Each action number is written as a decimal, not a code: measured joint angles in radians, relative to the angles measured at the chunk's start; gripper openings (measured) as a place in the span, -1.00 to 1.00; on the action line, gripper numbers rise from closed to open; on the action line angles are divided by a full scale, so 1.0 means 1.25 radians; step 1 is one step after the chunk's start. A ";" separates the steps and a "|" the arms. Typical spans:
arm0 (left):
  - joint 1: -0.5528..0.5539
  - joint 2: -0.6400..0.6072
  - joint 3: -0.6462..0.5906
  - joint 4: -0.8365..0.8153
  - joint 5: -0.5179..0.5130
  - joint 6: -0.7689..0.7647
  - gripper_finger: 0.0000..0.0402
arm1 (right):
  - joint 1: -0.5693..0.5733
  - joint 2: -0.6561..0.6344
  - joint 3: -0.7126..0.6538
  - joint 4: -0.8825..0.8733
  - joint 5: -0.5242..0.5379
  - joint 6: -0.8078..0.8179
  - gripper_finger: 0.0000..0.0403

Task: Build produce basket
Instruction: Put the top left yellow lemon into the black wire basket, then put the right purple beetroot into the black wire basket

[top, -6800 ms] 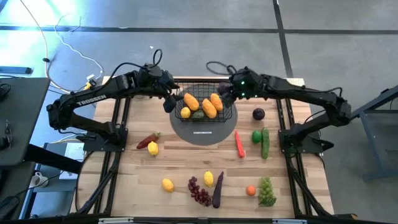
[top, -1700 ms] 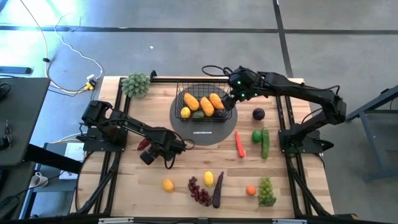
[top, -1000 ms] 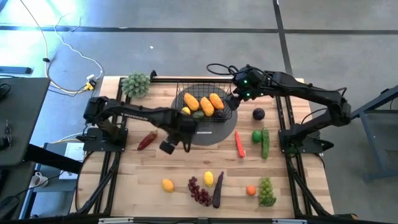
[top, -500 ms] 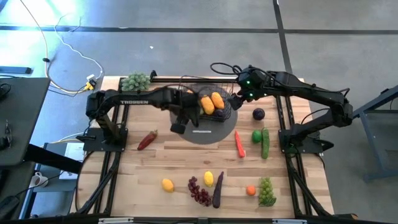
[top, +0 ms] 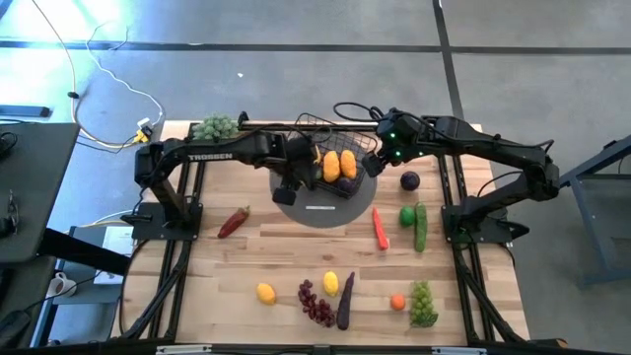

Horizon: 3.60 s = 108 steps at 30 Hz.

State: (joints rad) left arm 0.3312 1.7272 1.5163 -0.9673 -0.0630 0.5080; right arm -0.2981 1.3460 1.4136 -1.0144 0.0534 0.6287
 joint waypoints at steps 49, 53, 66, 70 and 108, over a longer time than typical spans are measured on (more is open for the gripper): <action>0.160 0.022 -0.056 0.073 -0.081 -0.015 0.21 | 0.000 0.000 0.000 0.001 0.037 0.054 0.40; 0.159 0.022 -0.067 0.043 -0.075 -0.033 0.21 | 0.000 0.000 0.000 0.001 0.037 0.054 0.40; 0.105 0.022 -0.067 -0.014 -0.079 -0.091 0.21 | 0.000 0.000 0.000 0.001 0.035 0.034 0.40; 0.082 0.022 -0.067 -0.033 -0.078 -0.112 0.21 | 0.000 0.000 0.000 0.001 0.035 0.032 0.40; 0.044 -0.174 -0.093 -0.078 0.023 -0.276 0.21 | 0.185 0.001 -0.005 -0.258 0.098 0.332 0.40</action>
State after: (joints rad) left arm 0.3864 1.5096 1.3999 -1.0645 -0.0338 0.1632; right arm -0.0665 1.3472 1.4078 -1.3370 0.1760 1.0435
